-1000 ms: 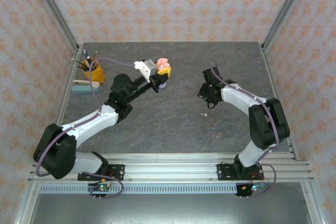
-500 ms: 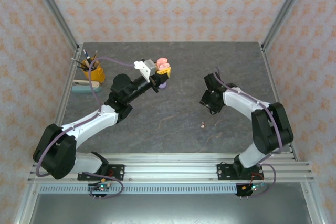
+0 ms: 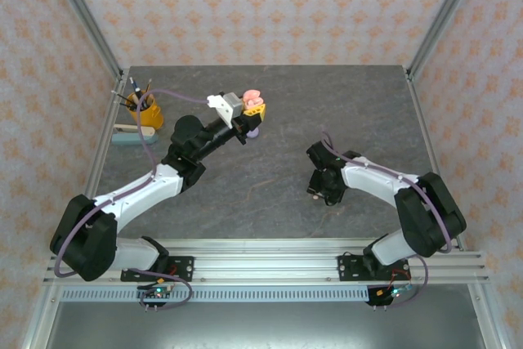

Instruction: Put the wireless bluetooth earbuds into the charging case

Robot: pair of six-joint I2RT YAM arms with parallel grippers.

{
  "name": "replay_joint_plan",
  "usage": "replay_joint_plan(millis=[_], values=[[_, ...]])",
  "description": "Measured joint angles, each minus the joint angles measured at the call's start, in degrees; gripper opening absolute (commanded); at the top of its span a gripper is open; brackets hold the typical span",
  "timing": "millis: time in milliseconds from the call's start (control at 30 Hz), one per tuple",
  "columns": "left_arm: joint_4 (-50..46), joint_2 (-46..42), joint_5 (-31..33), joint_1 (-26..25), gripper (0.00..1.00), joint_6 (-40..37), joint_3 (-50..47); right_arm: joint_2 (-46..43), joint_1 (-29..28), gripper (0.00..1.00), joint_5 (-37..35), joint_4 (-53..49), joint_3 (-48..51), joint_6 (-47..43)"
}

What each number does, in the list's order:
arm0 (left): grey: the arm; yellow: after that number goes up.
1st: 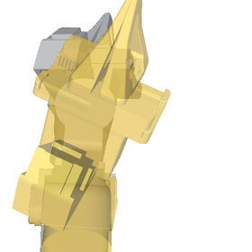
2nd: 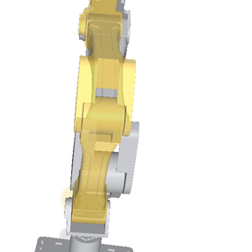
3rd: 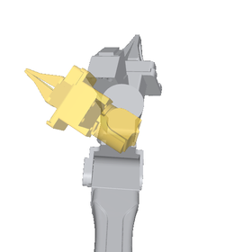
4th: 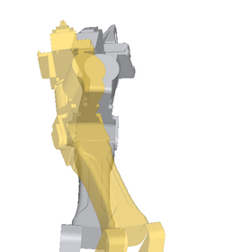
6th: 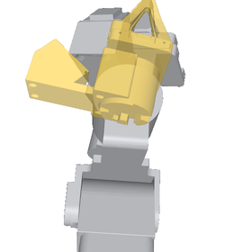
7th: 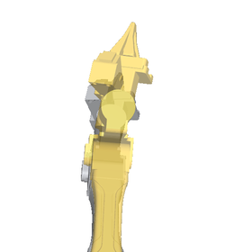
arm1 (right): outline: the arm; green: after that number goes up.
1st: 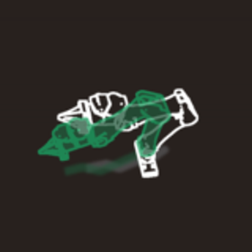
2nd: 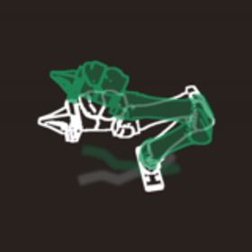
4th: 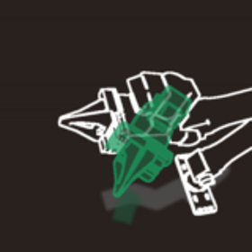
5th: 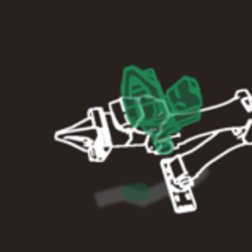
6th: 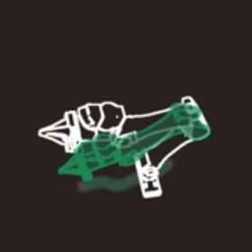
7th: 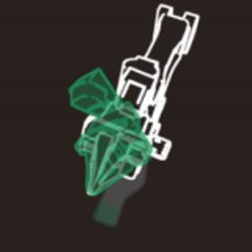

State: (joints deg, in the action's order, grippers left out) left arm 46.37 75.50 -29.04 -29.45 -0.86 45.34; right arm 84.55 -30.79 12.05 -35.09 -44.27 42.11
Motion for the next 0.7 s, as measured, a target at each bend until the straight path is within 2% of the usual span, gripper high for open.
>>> replay_joint_plan(millis=[267,500,700], values=[[0.0,-0.2,0.2,0.0,0.0,0.0,0.0,3.3,-2.3,0.44,0.2,0.4,-2.2,1.0],[0.0,-0.2,1.0,0.0,0.0,0.0,0.0,5.2,-5.7,0.44,5.2,3.8,-4.3,3.5],[0.0,-0.2,1.0,0.0,0.0,0.0,0.0,5.5,-6.2,0.41,8.7,6.2,-6.9,3.9]])
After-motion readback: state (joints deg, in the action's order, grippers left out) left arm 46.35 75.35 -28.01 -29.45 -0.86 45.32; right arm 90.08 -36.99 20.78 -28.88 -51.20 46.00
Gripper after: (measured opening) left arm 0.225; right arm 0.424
